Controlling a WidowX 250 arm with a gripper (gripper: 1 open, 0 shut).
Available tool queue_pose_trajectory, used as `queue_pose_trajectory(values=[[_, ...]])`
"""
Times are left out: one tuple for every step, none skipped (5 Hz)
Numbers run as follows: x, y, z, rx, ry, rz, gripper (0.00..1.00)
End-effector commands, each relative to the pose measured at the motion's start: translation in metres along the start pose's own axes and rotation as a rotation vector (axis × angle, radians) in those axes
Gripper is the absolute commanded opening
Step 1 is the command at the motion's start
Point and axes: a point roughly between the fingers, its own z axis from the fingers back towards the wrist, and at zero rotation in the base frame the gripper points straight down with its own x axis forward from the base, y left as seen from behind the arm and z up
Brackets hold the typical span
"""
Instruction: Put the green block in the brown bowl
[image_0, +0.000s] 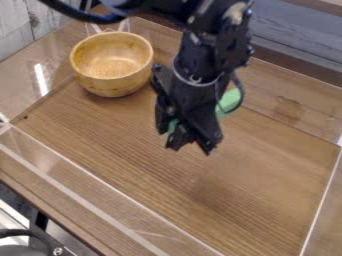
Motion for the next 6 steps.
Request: queue_pose_trajectory(values=[[0.007, 0.008, 0.03, 0.029, -0.075, 0.055, 0.0], [0.008, 0.014, 0.047, 0.042, -0.096, 0.098, 0.0], [0.012, 0.021, 0.046, 0.042, -0.098, 0.14, 0.0], [0.016, 0.022, 0.043, 0.038, -0.093, 0.177, 0.0], [0.012, 0.024, 0.039, 0.027, -0.098, 0.168, 0.0], [0.008, 0.026, 0.036, 0.019, -0.105, 0.162, 0.0]])
